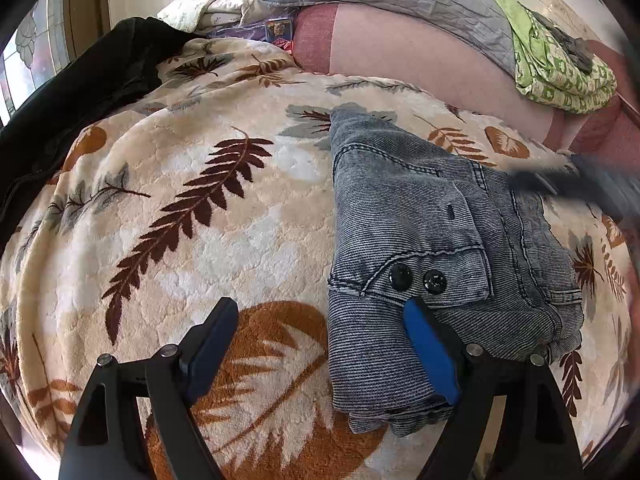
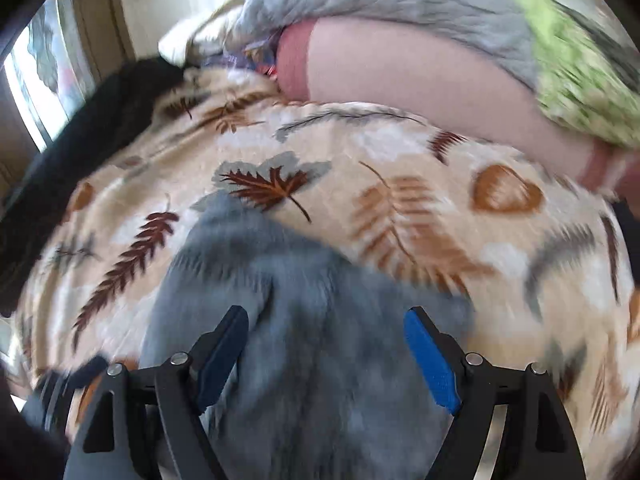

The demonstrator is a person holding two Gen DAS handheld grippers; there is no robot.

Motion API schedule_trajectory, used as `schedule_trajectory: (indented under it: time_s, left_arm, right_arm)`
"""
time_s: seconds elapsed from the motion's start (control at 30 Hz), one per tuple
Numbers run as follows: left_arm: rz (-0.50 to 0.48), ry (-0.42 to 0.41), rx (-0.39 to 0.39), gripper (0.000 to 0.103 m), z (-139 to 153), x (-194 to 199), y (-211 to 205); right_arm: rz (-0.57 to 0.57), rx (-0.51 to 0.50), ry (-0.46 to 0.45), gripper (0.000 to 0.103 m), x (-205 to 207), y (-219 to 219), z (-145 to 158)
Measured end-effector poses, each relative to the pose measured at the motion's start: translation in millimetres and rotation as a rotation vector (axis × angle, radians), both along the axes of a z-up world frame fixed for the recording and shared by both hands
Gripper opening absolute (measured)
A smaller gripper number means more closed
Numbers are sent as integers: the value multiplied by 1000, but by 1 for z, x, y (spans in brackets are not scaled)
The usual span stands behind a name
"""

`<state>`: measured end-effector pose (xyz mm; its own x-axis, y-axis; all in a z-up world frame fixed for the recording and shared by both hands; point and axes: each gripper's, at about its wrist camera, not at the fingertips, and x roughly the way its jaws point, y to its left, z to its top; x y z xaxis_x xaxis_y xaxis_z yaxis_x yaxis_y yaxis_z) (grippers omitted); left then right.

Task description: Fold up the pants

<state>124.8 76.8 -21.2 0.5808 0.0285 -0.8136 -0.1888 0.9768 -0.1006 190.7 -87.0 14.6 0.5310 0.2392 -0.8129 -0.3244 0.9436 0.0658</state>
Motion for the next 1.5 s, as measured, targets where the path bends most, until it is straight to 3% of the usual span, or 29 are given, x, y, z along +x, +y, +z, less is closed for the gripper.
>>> schedule_trajectory:
  time_s: [0.07,0.1,0.13,0.2,0.27,0.37,0.43,0.57,0.63,0.93,1.5]
  left_arm:
    - [2,-3,0,85,0,0,-1]
    - [4,-5,1,85,1,0,-1]
    - [4,-10,3,85,1,-1,-2]
    - [-7,-9,-8,85,5,-3,-4]
    - [-1,-34,8,85,15,-13,-6]
    - [25,-89,30,87,39,-44,-14]
    - [17,-99,31,93,51,-65,-26]
    - [-17,-118,16,93,63,-94,-50]
    - [-17,-117,38,93,67,-100,-59]
    - [-26,-100,136,93,73,-112,-81]
    - [-46,-178,63,101,97,-100,-77]
  right_arm:
    - [-63,8,4,86,-18,-21,-14]
    - [-75,-24,40,94,-22,-25,-29]
    - [-54,-76,115,95,-20,-26,-52]
    - [-71,2,148,94,-21,-38,-59]
    - [-129,104,76,94,-38,-56,-32]
    - [-137,129,-71,102,-86,-72,-1]
    - [-75,87,-125,103,-119,-74,1]
    - [28,65,-220,103,-170,-84,-7]
    - [30,51,-221,103,-184,-91,-8]
    - [-42,131,-245,103,-193,-115,6]
    - [-31,184,-253,103,-186,-112,36]
